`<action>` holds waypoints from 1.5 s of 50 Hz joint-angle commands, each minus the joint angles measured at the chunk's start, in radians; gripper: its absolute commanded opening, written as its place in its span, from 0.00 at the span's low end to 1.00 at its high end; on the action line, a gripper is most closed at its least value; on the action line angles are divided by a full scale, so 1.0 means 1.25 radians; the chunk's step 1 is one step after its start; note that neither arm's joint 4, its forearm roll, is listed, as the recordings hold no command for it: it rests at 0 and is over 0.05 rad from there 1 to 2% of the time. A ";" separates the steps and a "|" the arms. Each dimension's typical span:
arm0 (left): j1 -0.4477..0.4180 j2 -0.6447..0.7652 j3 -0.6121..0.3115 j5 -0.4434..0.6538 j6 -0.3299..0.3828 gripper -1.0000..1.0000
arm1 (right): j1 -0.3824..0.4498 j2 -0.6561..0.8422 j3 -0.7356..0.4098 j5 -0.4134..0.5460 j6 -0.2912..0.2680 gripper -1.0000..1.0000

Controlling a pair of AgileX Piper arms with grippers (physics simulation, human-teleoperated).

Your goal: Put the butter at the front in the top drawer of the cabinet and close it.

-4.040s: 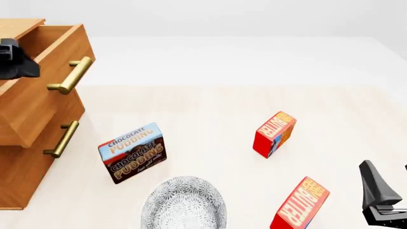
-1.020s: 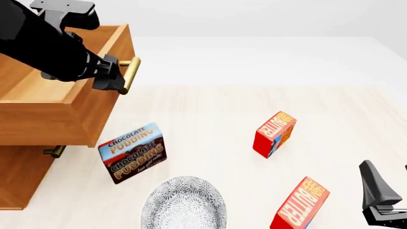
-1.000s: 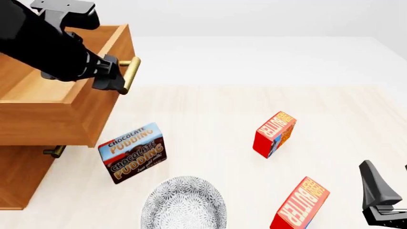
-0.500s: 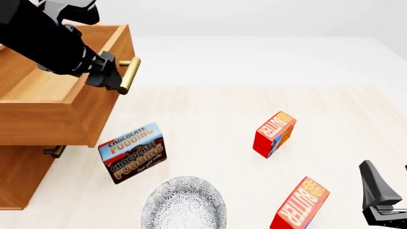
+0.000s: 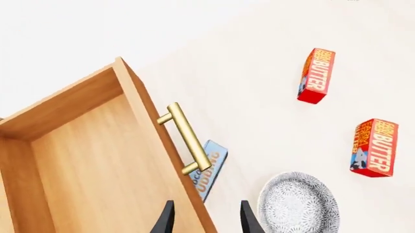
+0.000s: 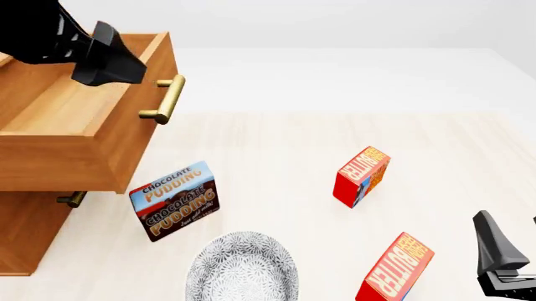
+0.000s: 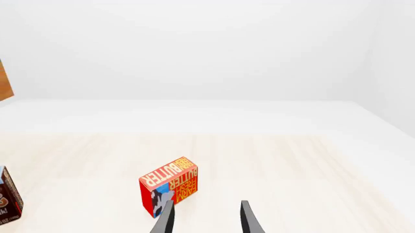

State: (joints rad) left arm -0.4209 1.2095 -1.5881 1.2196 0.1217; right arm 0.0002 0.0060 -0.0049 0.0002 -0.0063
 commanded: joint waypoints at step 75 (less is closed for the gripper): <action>-0.303 0.434 -0.140 -0.467 -0.013 1.00 | 0.000 -0.001 0.004 -0.003 0.000 1.00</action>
State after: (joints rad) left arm -0.7881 1.6512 -1.7223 0.6865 0.1612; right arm 0.0004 0.0043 -0.0004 -0.0023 -0.0064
